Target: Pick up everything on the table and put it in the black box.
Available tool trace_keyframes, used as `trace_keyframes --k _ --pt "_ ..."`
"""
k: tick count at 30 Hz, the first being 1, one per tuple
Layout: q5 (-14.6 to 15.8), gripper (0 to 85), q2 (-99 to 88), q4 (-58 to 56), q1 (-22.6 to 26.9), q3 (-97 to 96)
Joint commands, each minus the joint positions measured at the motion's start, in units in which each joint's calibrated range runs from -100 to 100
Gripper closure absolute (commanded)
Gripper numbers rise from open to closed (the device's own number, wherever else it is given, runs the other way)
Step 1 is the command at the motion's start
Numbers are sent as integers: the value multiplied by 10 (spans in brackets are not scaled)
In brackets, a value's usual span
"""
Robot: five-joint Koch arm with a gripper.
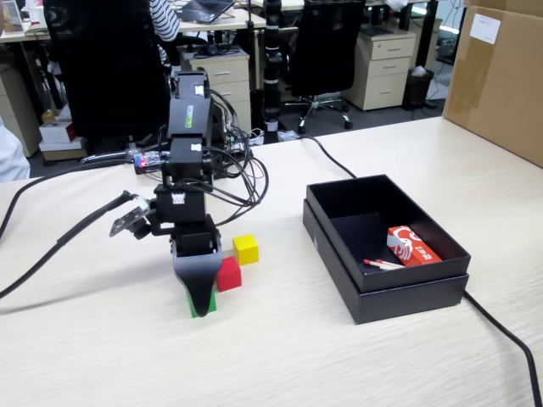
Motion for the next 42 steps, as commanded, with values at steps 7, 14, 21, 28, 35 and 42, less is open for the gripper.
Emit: trace_keyframes --k 7,14,21,28,35,42 --pt "2 846 -17 -24 -4 49" --pt "12 846 -240 -80 -2 21" --pt "41 847 -444 -99 60 -39" --pt "84 846 -474 -99 169 -34" --pt "111 846 -258 -96 240 77" --pt "121 846 -91 -99 262 153"
